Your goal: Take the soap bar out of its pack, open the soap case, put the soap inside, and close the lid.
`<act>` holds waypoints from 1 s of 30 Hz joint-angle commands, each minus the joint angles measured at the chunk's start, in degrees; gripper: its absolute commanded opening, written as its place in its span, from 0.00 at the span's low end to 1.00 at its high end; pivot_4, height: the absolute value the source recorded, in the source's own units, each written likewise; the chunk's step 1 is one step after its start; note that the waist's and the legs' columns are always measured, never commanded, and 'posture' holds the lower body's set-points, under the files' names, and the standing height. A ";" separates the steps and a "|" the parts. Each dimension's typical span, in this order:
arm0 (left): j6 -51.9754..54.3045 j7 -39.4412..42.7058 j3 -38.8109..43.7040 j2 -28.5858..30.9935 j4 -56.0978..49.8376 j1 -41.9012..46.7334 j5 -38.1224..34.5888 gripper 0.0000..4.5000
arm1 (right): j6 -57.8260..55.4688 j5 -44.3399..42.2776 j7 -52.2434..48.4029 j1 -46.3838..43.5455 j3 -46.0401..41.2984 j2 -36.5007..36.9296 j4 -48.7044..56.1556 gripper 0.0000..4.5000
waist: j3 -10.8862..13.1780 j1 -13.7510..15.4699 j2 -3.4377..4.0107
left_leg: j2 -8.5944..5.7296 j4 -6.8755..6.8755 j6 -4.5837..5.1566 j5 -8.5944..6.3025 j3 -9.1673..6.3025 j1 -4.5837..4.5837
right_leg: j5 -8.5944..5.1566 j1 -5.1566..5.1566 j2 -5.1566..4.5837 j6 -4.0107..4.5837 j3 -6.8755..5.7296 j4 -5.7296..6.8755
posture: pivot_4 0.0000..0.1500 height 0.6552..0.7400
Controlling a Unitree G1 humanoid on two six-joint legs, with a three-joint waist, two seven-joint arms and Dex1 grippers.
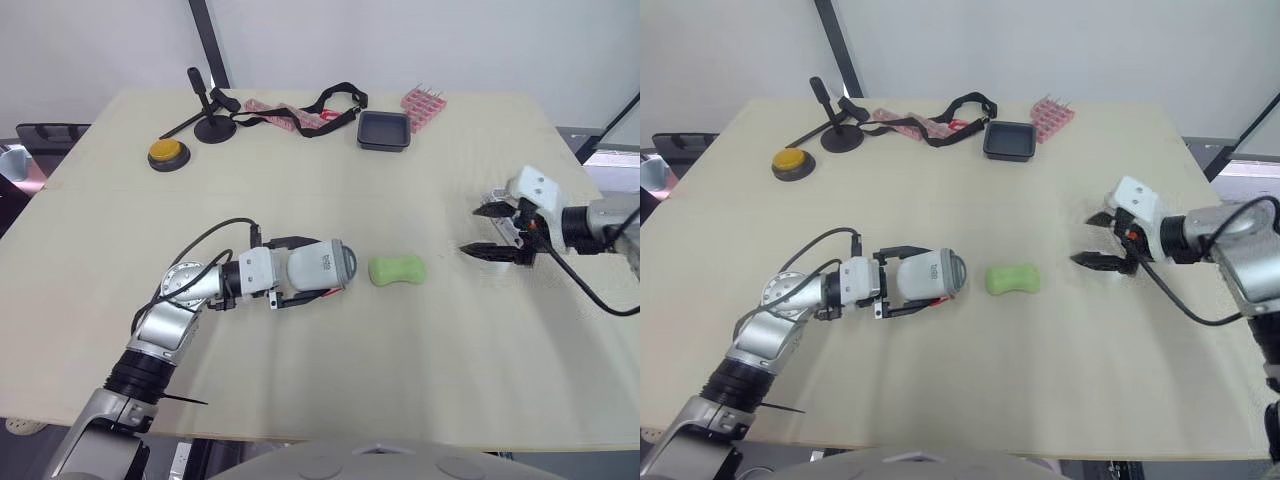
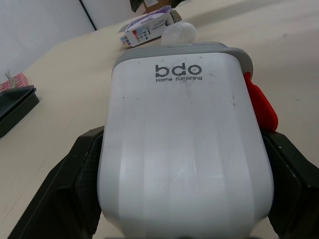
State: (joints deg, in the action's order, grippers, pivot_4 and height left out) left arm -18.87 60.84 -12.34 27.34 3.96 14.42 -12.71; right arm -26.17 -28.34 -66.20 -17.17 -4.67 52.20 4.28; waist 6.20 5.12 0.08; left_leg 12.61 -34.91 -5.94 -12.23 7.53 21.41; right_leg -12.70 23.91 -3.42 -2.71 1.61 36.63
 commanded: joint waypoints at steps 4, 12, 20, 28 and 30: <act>4.56 -1.13 2.30 0.26 0.32 2.74 -1.55 0.77 | 16.21 -4.40 -3.15 19.96 -8.03 -10.99 10.63 0.99 | -0.03 0.45 0.04 | -0.03 -0.11 0.10 -0.04 0.05 0.01 | -0.01 0.10 -0.06 0.01 -0.08 0.04 | 1.00 1.00; 14.03 3.87 0.39 4.88 0.25 7.65 0.22 0.77 | 32.02 0.10 -8.07 29.54 -5.19 -15.37 6.56 0.99 | -0.11 -1.34 -0.07 | -0.01 -0.14 0.15 -0.05 0.14 -0.02 | -0.05 0.10 -0.22 0.08 0.03 0.00 | 1.00 1.00; 24.74 6.52 -4.34 7.76 -0.58 15.06 5.47 0.77 | 36.06 1.42 -8.07 31.57 -3.57 -16.18 4.14 0.99 | -0.11 -1.38 -0.05 | -0.05 -0.08 0.15 -0.05 0.15 0.00 | -0.04 0.09 -0.19 0.07 0.02 -0.07 | 1.00 1.00; 30.29 8.20 -8.04 7.83 -3.39 20.48 9.11 0.77 | 36.78 1.66 -6.84 30.35 -3.04 -16.09 2.45 0.99 | -0.11 -1.30 -0.05 | -0.07 -0.03 0.15 -0.04 0.15 0.00 | -0.04 0.08 -0.19 0.07 0.03 -0.09 | 1.00 1.00; 31.15 7.90 -9.12 7.42 -3.67 21.50 10.33 0.77 | 36.52 1.71 -6.35 29.77 -2.98 -16.06 2.22 0.99 | -0.11 -1.30 -0.06 | -0.08 -0.03 0.15 -0.04 0.15 0.00 | -0.04 0.07 -0.19 0.07 0.03 -0.09 | 1.00 1.00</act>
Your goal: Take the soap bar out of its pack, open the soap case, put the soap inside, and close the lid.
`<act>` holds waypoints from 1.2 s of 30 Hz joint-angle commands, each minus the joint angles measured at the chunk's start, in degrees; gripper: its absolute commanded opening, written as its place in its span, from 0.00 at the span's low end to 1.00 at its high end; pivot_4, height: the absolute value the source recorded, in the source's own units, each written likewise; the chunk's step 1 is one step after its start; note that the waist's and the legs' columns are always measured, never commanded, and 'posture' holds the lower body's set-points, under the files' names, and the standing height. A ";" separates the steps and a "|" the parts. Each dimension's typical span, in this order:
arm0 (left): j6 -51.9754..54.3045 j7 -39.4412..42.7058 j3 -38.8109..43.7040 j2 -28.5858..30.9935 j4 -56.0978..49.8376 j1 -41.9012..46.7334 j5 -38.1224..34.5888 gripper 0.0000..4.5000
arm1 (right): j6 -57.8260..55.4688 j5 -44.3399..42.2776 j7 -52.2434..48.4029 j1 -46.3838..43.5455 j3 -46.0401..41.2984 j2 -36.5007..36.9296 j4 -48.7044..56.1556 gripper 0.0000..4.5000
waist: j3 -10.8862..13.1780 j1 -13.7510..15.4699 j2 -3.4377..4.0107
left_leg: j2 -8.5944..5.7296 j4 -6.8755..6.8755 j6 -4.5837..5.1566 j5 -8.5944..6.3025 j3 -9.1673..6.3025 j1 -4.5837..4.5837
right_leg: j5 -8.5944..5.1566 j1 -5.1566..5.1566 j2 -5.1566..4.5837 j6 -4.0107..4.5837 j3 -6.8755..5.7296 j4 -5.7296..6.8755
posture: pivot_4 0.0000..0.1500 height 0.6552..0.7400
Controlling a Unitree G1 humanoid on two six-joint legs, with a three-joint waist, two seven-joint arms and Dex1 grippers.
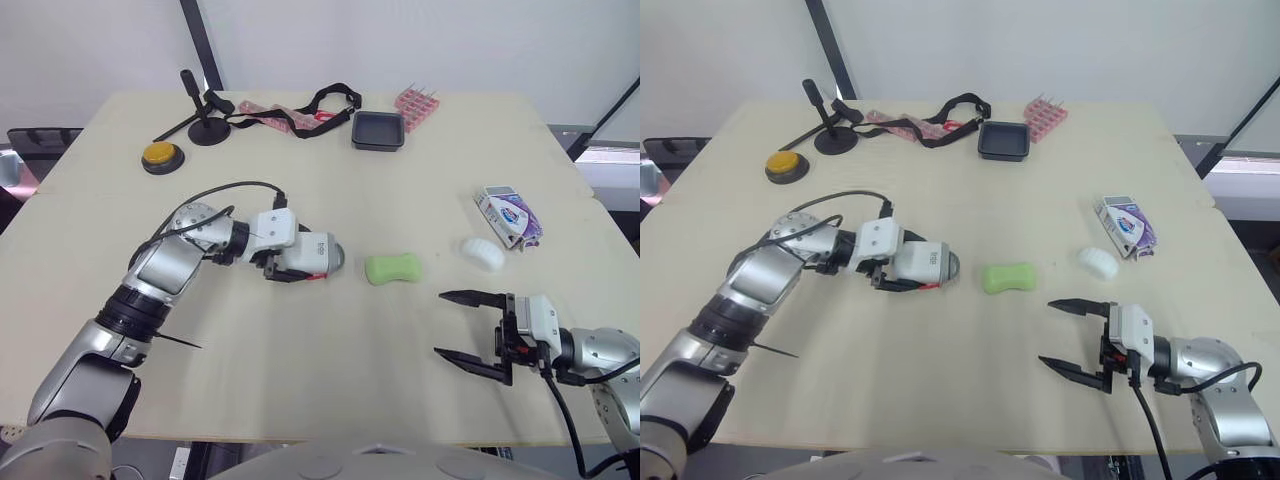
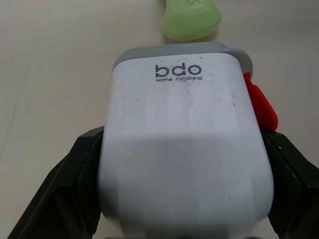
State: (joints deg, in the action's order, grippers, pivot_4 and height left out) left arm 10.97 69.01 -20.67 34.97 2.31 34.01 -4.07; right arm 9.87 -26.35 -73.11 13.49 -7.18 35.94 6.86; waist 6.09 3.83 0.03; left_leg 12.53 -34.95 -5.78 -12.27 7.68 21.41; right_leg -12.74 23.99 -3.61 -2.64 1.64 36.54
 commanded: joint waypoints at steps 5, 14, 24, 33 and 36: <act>3.60 0.27 -3.03 -0.05 -3.24 2.68 3.72 0.77 | 0.27 -0.04 1.05 -2.19 -0.18 0.52 -1.20 0.99 | 0.00 -0.06 0.00 | -0.01 0.03 0.00 0.00 0.00 0.00 | 0.00 -0.01 0.02 0.00 0.00 -0.01 | 1.00 1.00; 4.58 2.09 -3.87 1.30 -3.84 4.08 4.71 0.77 | 0.91 0.54 1.00 -3.05 0.09 0.70 -2.63 0.99 | 0.00 0.33 0.00 | -0.03 0.03 0.00 0.00 0.00 0.00 | 0.00 -0.03 0.04 0.00 -0.01 -0.05 | 1.00 1.00; -2.29 5.09 -0.93 7.84 0.95 2.85 4.16 0.77 | 0.00 0.80 1.70 -3.55 0.42 1.23 -1.88 0.99 | 0.00 0.30 0.00 | -0.02 0.06 -0.01 0.00 0.00 -0.01 | 0.00 -0.03 0.06 0.00 -0.02 -0.07 | 1.00 1.00; -5.73 5.16 1.21 8.65 4.15 0.05 3.10 0.77 | -0.45 0.84 1.80 -4.12 0.70 1.51 -1.88 0.99 | 0.00 0.43 0.00 | -0.03 0.08 -0.02 0.00 0.00 0.00 | 0.00 -0.03 0.05 0.00 -0.04 -0.10 | 1.00 1.00; -6.41 4.70 0.83 8.20 5.12 -0.44 3.66 0.77 | -0.45 0.88 1.54 -4.44 0.66 1.69 -2.25 0.99 | 0.00 0.42 0.00 | -0.03 0.08 -0.02 0.00 0.00 0.00 | 0.00 -0.03 0.05 0.00 -0.03 -0.10 | 1.00 1.00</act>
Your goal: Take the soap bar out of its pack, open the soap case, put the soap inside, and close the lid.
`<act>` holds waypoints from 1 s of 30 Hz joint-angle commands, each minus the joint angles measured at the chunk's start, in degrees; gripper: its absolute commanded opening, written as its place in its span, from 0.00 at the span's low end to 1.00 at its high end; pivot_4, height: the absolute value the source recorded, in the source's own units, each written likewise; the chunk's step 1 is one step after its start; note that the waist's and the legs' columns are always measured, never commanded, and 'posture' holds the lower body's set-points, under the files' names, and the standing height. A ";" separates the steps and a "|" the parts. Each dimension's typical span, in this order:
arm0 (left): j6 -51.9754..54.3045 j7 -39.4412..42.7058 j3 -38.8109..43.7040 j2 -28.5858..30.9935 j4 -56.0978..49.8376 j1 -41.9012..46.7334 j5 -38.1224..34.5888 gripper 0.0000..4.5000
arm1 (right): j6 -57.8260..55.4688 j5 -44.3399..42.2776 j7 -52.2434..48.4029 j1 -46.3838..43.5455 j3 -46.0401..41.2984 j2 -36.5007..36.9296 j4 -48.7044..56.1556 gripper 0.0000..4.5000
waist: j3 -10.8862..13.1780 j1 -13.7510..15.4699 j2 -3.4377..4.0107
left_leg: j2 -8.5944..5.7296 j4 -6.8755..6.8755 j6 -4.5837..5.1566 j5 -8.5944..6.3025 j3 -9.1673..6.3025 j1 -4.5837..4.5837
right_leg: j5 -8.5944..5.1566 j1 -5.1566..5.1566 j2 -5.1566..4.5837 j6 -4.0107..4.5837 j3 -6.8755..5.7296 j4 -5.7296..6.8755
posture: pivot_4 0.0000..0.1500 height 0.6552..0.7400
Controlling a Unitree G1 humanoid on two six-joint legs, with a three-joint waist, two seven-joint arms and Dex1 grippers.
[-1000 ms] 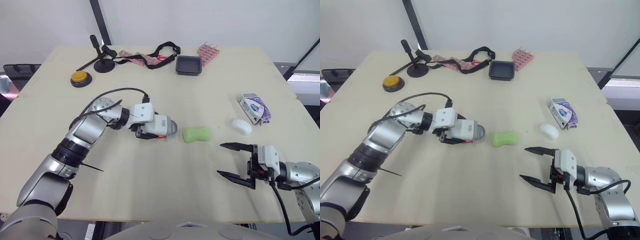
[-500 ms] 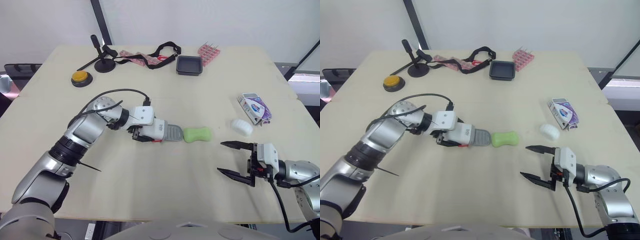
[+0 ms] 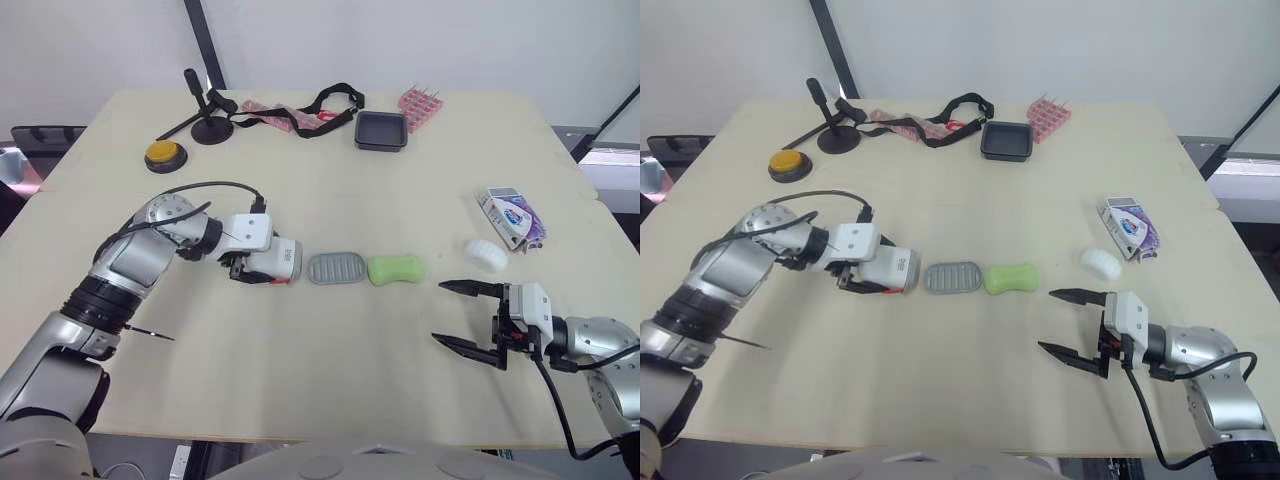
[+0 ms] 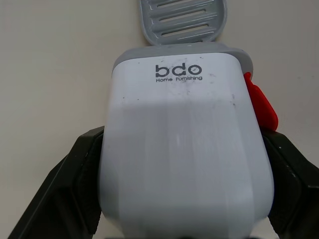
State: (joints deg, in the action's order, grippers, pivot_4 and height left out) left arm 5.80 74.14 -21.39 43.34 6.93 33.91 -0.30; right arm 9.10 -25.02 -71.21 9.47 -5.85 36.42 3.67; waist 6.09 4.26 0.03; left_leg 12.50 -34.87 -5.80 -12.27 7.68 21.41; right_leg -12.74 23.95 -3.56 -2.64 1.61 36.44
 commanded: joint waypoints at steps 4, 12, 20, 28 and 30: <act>-2.11 -0.47 2.16 -0.73 2.61 -0.38 -0.82 1.00 | 0.25 -0.49 -0.60 -0.46 -0.94 1.57 0.64 1.00 | 0.00 0.02 0.00 | 0.00 0.00 0.00 0.00 0.00 0.00 | 0.00 -0.01 0.00 0.00 0.00 0.00 | 1.00 1.00; -3.93 2.82 5.77 0.01 3.78 -0.28 -5.40 1.00 | -0.06 -0.61 -0.55 -0.59 -0.89 2.14 0.43 1.00 | 0.01 0.01 -0.01 | 0.01 0.01 0.00 0.00 0.00 0.00 | 0.00 -0.01 0.01 0.00 0.00 -0.01 | 1.00 1.00; 9.07 4.71 18.62 1.02 -7.03 -3.64 -23.97 1.00 | -2.31 -1.07 -0.91 -2.90 -1.35 4.44 1.07 1.00 | 0.01 -0.08 -0.01 | 0.01 0.04 -0.01 -0.01 0.00 -0.01 | 0.00 0.00 0.01 0.00 0.00 -0.02 | 1.00 1.00; 9.88 -7.66 29.00 -4.40 -26.14 -27.56 -29.90 1.00 | -16.71 -0.07 3.80 -13.61 2.57 8.28 8.74 1.00 | 0.05 -1.28 0.01 | 0.07 0.20 -0.04 -0.01 0.02 -0.02 | 0.01 -0.04 0.10 -0.02 0.00 -0.19 | 1.00 1.00; 6.69 -8.81 29.58 -5.51 -28.14 -34.06 -28.31 1.00 | -19.88 1.23 4.45 -16.89 4.68 9.07 9.99 1.00 | 0.10 -1.24 -0.07 | 0.11 0.21 -0.07 0.00 -0.04 0.01 | 0.01 -0.04 0.15 -0.03 -0.09 -0.20 | 1.00 1.00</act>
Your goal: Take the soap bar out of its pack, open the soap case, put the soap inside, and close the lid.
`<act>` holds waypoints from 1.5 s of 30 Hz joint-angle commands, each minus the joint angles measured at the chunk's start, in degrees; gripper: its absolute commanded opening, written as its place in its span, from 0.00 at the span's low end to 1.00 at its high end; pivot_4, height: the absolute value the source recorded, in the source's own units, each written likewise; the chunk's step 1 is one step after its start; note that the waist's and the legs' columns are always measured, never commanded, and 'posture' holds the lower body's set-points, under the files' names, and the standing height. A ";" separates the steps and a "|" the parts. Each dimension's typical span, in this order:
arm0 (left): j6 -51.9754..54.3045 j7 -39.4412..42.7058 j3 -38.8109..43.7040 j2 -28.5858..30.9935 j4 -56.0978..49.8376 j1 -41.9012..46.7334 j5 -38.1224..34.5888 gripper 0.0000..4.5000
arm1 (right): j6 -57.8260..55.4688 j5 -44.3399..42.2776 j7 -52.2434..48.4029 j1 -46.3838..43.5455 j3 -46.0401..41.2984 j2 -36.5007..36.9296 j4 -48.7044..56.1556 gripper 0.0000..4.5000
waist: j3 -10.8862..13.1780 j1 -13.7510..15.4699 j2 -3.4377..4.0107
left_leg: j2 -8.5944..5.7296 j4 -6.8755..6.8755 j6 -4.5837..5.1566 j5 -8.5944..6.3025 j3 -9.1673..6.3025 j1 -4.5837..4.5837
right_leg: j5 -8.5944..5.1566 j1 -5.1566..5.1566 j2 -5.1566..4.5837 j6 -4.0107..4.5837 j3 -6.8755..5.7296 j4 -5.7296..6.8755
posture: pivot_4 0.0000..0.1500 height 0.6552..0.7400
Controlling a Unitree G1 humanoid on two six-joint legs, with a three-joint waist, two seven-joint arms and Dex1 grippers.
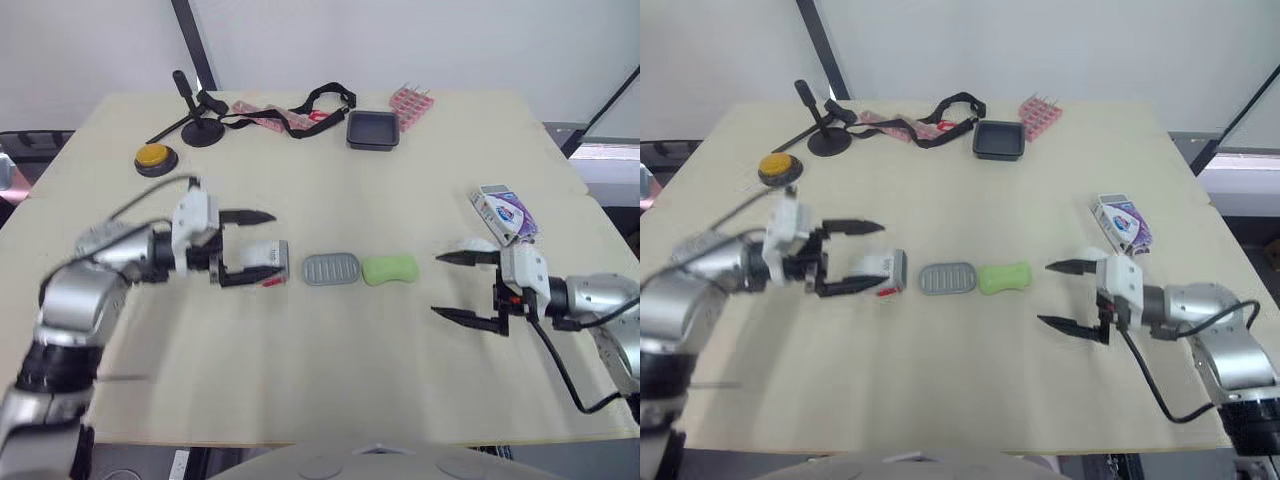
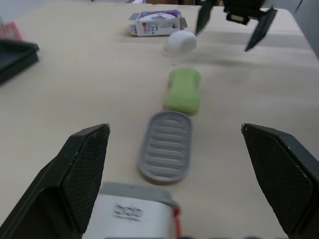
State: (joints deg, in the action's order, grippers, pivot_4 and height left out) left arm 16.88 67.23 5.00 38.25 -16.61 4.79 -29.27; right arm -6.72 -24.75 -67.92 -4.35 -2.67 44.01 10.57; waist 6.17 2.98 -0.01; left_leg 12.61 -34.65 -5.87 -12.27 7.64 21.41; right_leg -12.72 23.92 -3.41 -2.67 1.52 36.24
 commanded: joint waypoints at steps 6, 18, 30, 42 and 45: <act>-17.69 -2.73 3.83 -3.54 -2.01 -17.83 5.73 1.00 | -7.96 10.99 -0.33 -17.09 13.08 2.07 0.05 1.00 | 0.06 -0.06 -0.05 | -0.01 0.03 0.00 -0.01 -0.03 -0.06 | 0.00 -0.12 -0.03 0.01 -0.06 -0.17 | 1.00 1.00; -25.84 -1.22 -2.10 -4.79 0.75 -21.02 7.53 1.00 | -17.21 18.33 -2.52 -28.85 26.19 -3.37 -5.22 1.00 | 0.06 0.23 -0.06 | -0.02 0.02 -0.02 0.00 -0.03 -0.25 | 0.05 0.03 -0.02 -0.09 -0.07 0.01 | 1.00 1.00; -26.24 -2.33 -4.19 -4.62 1.02 -18.13 7.59 1.00 | -17.76 19.98 -2.51 -30.71 26.40 -4.89 -8.78 1.00 | 0.06 -0.12 -0.06 | 0.01 0.01 -0.08 0.03 0.05 -0.24 | 0.04 0.03 0.03 -0.07 0.06 0.20 | 1.00 1.00; -25.76 -3.76 -4.27 -4.60 0.82 -17.33 7.71 1.00 | -15.80 22.67 -2.71 -29.41 27.68 -5.56 -10.94 0.60 | 0.05 0.13 -0.06 | 0.01 -0.04 -0.07 0.03 0.05 -0.26 | 0.04 0.03 0.03 -0.06 0.05 0.23 | 1.00 1.00; -25.87 -4.23 -4.67 -4.77 1.06 -17.27 8.01 1.00 | -15.46 22.87 -3.04 -29.41 27.54 -5.60 -11.40 0.40 | 0.04 0.12 -0.08 | 0.01 -0.04 -0.07 0.03 0.06 -0.26 | 0.03 0.00 0.03 -0.05 0.06 0.25 | 1.00 1.00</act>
State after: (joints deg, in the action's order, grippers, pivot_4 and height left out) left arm -8.38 63.43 0.49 33.12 -14.55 -12.60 -21.36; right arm -22.74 -2.33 -70.54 -33.59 25.32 37.96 -0.80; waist 6.21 3.10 -0.08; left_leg 12.62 -34.70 -5.95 -12.25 7.70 21.15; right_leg -12.69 23.89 -3.37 -2.73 1.58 36.49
